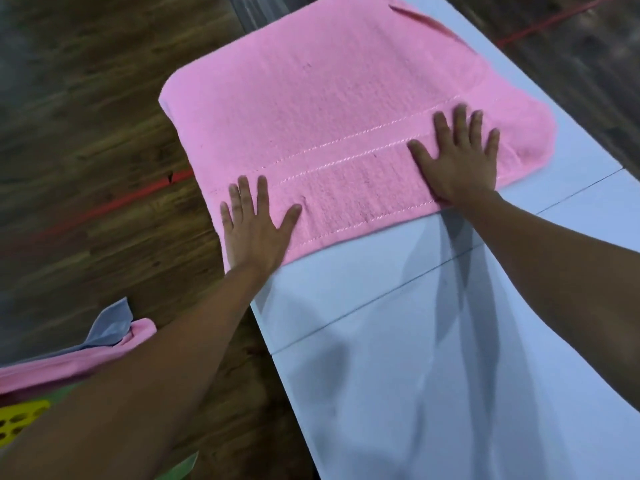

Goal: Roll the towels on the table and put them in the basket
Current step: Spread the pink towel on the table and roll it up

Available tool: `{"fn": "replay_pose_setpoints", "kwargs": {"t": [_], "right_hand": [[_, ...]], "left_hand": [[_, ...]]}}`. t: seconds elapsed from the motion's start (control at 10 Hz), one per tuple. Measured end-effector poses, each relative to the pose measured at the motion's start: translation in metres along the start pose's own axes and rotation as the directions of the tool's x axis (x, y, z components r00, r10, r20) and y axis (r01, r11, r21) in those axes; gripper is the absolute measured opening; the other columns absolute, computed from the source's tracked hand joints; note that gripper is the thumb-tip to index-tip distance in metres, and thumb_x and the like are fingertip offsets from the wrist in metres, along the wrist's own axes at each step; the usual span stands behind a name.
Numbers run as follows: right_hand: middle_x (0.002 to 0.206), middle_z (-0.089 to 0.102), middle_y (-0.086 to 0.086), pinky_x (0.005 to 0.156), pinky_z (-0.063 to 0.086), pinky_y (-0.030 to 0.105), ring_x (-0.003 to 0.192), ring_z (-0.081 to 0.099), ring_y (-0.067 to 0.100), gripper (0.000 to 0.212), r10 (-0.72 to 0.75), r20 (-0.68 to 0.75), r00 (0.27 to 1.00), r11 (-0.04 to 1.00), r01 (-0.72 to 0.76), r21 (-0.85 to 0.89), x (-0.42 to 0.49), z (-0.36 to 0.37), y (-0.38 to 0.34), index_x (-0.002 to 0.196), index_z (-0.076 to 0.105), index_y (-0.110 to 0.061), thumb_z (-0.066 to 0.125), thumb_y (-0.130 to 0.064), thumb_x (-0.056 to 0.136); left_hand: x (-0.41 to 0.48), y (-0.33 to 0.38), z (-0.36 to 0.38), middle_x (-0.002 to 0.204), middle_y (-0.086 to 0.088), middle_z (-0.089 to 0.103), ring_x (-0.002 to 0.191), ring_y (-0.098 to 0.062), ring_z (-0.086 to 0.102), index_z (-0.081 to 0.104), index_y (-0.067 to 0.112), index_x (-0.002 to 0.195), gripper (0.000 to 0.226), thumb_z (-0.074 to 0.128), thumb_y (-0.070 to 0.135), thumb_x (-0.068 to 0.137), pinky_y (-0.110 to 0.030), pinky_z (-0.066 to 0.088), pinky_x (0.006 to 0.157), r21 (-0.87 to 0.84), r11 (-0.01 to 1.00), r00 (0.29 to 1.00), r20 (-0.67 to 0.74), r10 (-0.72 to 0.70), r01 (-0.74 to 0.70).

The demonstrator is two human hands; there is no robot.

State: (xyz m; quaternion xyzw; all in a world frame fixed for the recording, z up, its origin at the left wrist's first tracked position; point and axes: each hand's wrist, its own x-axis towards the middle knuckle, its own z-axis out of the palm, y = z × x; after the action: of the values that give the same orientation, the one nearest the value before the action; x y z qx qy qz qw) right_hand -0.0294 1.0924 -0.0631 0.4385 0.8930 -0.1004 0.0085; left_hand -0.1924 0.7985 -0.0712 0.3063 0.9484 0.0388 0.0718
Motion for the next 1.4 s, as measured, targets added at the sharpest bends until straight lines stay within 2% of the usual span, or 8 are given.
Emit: {"fn": "replay_pose_setpoints", "kwargs": {"t": [0.2, 0.5, 0.7, 1.4], "right_hand": [[0.163, -0.005, 0.000, 0.119, -0.005, 0.049, 0.150, -0.008, 0.022, 0.081, -0.059, -0.016, 0.998, 0.998, 0.059, 0.006, -0.092, -0.001, 0.063, 0.155, 0.006, -0.031, 0.003, -0.077, 0.088], [0.163, -0.006, -0.005, 0.120, -0.006, 0.044, 0.149, -0.010, 0.016, 0.076, -0.028, 0.015, 1.000, 1.000, 0.028, -0.015, -0.284, -0.012, 0.193, 0.154, 0.004, -0.035, 0.006, -0.076, 0.090], [0.163, -0.005, -0.005, 0.120, -0.006, 0.044, 0.149, -0.009, 0.016, 0.075, 0.007, 0.040, 0.999, 1.000, -0.006, -0.009, -0.368, -0.014, 0.247, 0.154, 0.005, -0.035, 0.009, -0.075, 0.091], [0.162, -0.011, -0.006, 0.121, -0.005, 0.046, 0.148, -0.015, 0.014, 0.072, 0.025, 0.059, 0.998, 1.000, -0.026, 0.013, -0.513, -0.017, 0.339, 0.154, 0.000, -0.037, 0.009, -0.074, 0.093]], "left_hand": [[-0.113, 0.038, 0.018, 0.161, -0.010, -0.012, 0.148, -0.026, -0.015, -0.005, 0.035, 0.153, 0.081, 0.007, 0.080, 0.086, -0.048, -0.007, 0.119, -0.036, 0.999, 1.000, -0.020, -0.017, 0.016], [-0.346, 0.110, 0.052, 0.161, -0.011, -0.014, 0.147, -0.027, -0.018, -0.008, 0.034, 0.153, 0.081, 0.008, 0.079, 0.088, -0.049, -0.005, 0.119, -0.055, 0.998, 1.000, 0.010, 0.015, -0.014], [-0.453, 0.144, 0.067, 0.160, -0.013, -0.015, 0.147, -0.028, -0.019, -0.007, 0.031, 0.154, 0.080, 0.011, 0.077, 0.090, -0.050, -0.004, 0.119, -0.044, 0.999, 0.999, 0.043, 0.024, -0.022], [-0.605, 0.193, 0.083, 0.160, -0.013, -0.017, 0.146, -0.028, -0.021, -0.009, 0.028, 0.154, 0.081, 0.010, 0.076, 0.091, -0.051, -0.002, 0.120, -0.033, 0.999, 0.995, 0.091, 0.042, -0.039]]}}
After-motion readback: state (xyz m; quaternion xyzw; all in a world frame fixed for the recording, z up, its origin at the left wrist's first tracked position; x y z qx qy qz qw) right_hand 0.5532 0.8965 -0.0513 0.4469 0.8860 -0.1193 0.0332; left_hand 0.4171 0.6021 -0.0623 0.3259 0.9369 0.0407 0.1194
